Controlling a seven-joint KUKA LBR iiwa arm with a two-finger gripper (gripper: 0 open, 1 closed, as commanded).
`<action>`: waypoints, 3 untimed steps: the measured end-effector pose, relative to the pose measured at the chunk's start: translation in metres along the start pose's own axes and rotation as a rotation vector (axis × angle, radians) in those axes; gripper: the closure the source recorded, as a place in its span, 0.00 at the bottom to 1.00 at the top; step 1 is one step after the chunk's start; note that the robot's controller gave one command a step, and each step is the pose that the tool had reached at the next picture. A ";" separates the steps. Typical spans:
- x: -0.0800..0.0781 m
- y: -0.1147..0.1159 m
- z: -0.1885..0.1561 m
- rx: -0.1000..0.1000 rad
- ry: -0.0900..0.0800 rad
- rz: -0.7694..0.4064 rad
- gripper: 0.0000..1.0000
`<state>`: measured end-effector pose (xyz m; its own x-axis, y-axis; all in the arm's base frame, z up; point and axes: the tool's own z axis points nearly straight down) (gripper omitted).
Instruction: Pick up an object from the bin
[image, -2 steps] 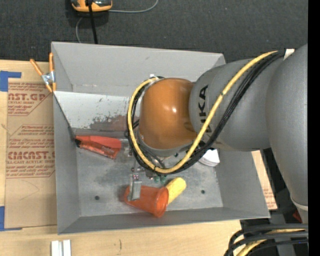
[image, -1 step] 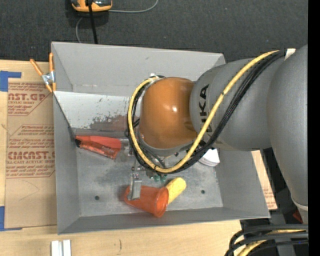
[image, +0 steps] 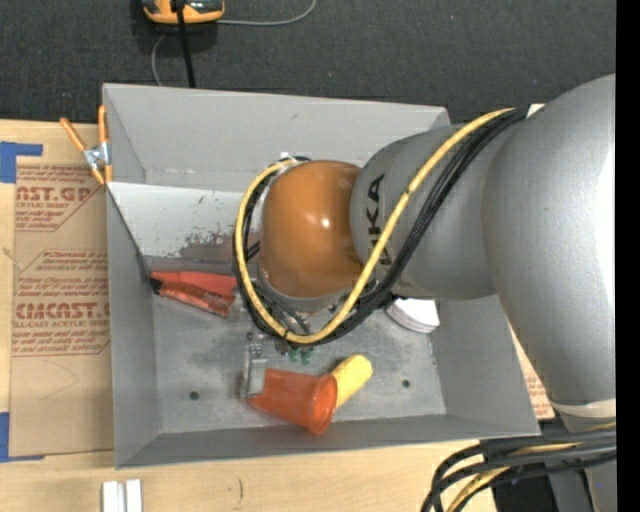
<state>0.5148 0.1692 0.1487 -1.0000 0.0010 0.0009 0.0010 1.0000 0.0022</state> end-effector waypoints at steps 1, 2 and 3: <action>0.011 -0.025 0.049 -0.001 0.001 -0.111 0.00; 0.008 -0.074 0.079 -0.002 -0.001 -0.010 1.00; 0.008 -0.074 0.079 -0.002 -0.001 -0.010 1.00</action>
Offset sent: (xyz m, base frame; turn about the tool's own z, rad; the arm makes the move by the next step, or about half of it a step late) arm -0.0082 -0.0749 -0.0787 -0.0099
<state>0.5068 0.0951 0.0699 -1.0000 -0.0089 0.0000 -0.0089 1.0000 0.0039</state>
